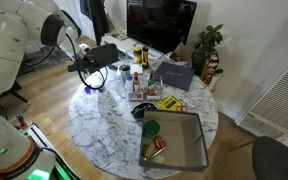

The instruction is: Pour out the transparent bucket is contents, then set the transparent bucket upright

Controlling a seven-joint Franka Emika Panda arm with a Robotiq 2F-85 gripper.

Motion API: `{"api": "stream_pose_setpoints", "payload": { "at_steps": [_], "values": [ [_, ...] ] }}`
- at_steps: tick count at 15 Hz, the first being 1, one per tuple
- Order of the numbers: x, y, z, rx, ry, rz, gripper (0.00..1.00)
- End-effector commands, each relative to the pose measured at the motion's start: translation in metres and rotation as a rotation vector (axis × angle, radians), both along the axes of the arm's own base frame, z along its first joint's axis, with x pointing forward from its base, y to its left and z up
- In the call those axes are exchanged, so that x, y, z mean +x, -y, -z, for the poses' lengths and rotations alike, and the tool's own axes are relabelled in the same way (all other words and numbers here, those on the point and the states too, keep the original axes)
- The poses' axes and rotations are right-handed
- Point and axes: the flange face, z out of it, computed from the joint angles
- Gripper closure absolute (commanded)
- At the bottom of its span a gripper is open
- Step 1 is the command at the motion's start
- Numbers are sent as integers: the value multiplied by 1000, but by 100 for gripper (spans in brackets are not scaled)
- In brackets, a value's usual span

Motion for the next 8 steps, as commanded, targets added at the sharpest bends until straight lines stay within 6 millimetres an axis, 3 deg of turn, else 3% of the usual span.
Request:
{"api": "stream_pose_setpoints", "payload": {
  "at_steps": [1, 8],
  "values": [
    [11, -1, 23, -25, -41, -64, 0],
    [27, -7, 52, -94, -92, -195, 0]
  ]
}}
